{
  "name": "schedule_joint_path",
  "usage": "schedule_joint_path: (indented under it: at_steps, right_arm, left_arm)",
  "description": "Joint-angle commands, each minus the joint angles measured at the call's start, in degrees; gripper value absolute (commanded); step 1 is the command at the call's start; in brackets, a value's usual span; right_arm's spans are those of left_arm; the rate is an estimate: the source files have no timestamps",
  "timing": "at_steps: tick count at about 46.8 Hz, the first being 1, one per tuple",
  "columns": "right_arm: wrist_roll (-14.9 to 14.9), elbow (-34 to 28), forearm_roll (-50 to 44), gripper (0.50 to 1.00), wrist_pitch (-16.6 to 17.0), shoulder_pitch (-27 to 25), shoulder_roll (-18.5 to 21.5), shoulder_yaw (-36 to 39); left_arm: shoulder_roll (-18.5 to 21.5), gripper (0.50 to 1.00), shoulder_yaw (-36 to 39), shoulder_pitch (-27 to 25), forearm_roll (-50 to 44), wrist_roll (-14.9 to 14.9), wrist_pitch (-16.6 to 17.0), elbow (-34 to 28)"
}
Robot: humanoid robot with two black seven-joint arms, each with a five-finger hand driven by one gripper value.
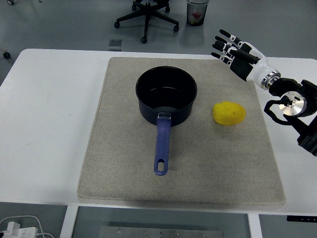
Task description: Put the potato in the blue pot
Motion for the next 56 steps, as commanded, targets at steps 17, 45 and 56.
schedule_joint_path:
  at_steps: [17,45,56]
  right_arm:
    - [0.0,0.0,0.1,0.932,0.2,-0.1,-0.1,0.1]
    - [0.1,0.0,-0.2,0.932,0.3,-0.1,-1.1,-0.5]
    - [0.0,0.0,-2.9,0.932,0.0,0.1,-1.1,-0.7]
  left_arm:
    - [0.0,0.996,0.1,0.0,0.0,-0.2,0.4,0.5]
    - [0.0,0.996,0.1,0.0,0.0,-0.2,0.3,0.4]
    - [0.0,0.996,0.1,0.0,0.0,-0.2,0.3,0.4]
